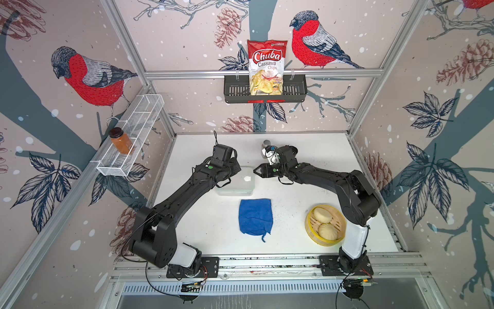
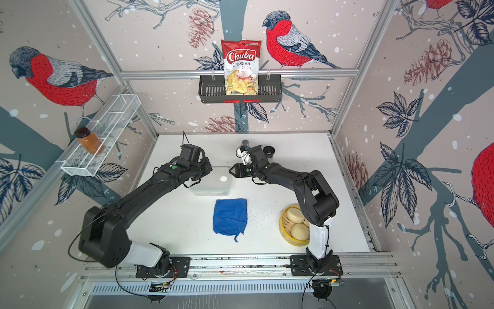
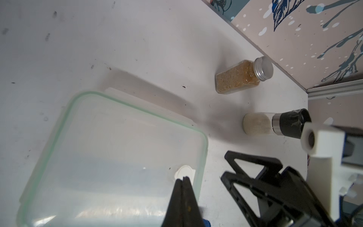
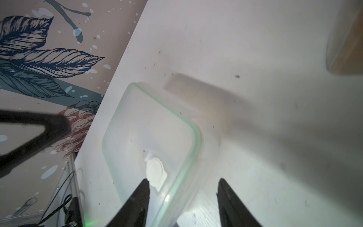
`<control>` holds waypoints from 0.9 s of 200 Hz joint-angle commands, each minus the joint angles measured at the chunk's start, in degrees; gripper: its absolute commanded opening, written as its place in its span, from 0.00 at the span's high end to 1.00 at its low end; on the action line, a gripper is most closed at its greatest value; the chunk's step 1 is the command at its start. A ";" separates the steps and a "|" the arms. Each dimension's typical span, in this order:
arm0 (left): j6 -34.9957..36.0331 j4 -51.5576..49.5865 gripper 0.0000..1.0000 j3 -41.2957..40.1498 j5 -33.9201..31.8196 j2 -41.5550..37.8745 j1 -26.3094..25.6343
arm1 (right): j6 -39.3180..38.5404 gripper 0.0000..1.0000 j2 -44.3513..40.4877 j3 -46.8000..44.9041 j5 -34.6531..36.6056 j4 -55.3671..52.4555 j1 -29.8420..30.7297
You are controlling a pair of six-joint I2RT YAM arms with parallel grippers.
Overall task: Wipe the insides of the lunch boxes
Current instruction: Adjust the lunch box at the center of the board.
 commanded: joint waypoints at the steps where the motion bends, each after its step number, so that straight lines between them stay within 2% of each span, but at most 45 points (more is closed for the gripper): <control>1: 4.10 6.27 0.92 1.96 8.32 4.79 2.05 | 9.28 0.41 -1.40 -6.16 -9.22 15.80 -1.12; 31: 5.18 8.07 0.79 1.24 11.01 9.57 3.50 | 11.19 0.34 0.22 -8.68 -9.67 20.04 -0.83; 50: 5.01 10.87 0.74 -1.15 12.15 10.04 4.14 | 16.07 0.33 2.40 -11.60 -12.65 29.21 -1.25; 66: 4.81 12.77 0.64 -2.53 12.76 10.32 4.65 | 21.15 0.33 5.18 -13.02 -15.79 38.45 -1.38; 85: 4.91 13.04 0.60 -2.75 13.04 11.32 4.85 | 25.66 0.34 8.87 -13.02 -17.06 45.02 -1.30; 137: 5.45 13.19 0.62 -4.87 13.15 13.74 5.18 | 31.24 0.37 14.51 -10.99 -18.17 53.91 -0.43; 180: 4.42 15.43 0.72 -9.14 14.14 14.48 5.27 | 35.98 0.41 17.78 -10.67 -18.69 61.46 -0.02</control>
